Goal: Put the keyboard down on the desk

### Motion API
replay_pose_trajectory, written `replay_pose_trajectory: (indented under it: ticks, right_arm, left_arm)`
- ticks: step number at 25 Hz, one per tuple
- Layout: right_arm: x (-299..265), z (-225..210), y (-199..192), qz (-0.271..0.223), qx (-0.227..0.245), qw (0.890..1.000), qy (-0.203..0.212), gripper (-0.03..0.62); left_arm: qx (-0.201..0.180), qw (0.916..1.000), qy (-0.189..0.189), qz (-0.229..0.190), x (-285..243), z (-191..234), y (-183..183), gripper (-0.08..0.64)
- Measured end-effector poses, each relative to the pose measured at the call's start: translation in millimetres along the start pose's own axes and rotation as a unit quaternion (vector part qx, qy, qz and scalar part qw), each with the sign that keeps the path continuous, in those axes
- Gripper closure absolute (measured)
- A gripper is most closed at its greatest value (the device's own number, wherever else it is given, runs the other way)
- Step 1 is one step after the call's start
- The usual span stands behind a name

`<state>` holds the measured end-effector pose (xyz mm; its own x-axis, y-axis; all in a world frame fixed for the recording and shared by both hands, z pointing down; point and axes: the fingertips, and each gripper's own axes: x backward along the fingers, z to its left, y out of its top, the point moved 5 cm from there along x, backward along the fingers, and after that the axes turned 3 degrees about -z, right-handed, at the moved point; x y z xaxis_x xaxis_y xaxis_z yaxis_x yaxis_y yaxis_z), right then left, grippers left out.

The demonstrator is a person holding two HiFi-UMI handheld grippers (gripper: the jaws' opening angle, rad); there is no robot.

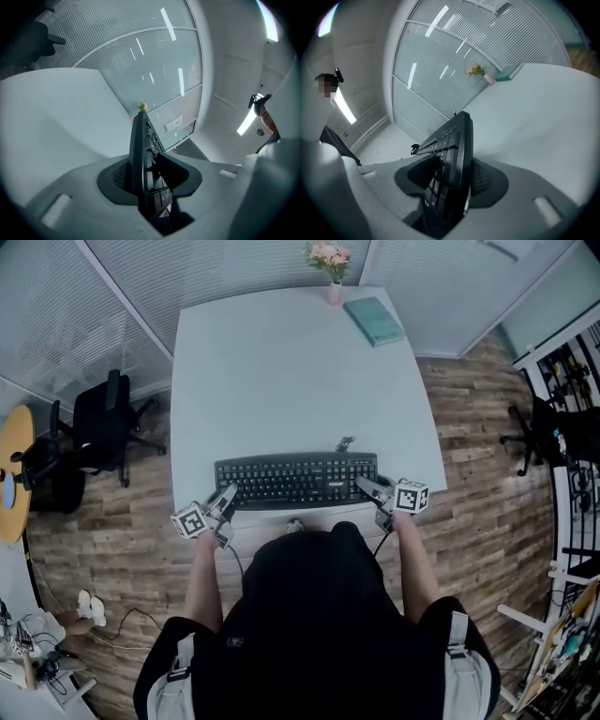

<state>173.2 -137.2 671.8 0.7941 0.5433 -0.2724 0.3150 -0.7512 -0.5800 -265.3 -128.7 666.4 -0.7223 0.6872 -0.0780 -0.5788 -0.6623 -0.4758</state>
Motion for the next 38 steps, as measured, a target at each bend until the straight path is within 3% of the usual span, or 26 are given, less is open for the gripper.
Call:
replay_pose_trajectory:
  ticks: [6, 12, 21, 38]
  right_arm:
    - [-15.4, -17.0, 12.0, 0.022, -0.006, 1.0, -0.012, 0.391]
    - [-32.6, -35.7, 18.0, 0.046, -0.017, 0.999, -0.003, 0.391]
    - [-73.0, -82.8, 47.4, 0.107, -0.014, 0.994, 0.004, 0.385]
    - [-113.3, -132.6, 66.2, 0.12, -0.048, 0.991, -0.023, 0.383]
  left_arm:
    - [-0.043, 0.9988, 0.021, 0.006, -14.8, 8.9, 14.3, 0.41]
    - [-0.061, 0.996, 0.064, 0.012, -21.0, 25.6, 11.7, 0.396]
    - [-0.065, 0.9898, 0.121, 0.036, -49.9, 57.0, 22.3, 0.373]
    - [-0.063, 0.976, 0.201, 0.057, -89.7, 110.6, 42.3, 0.344]
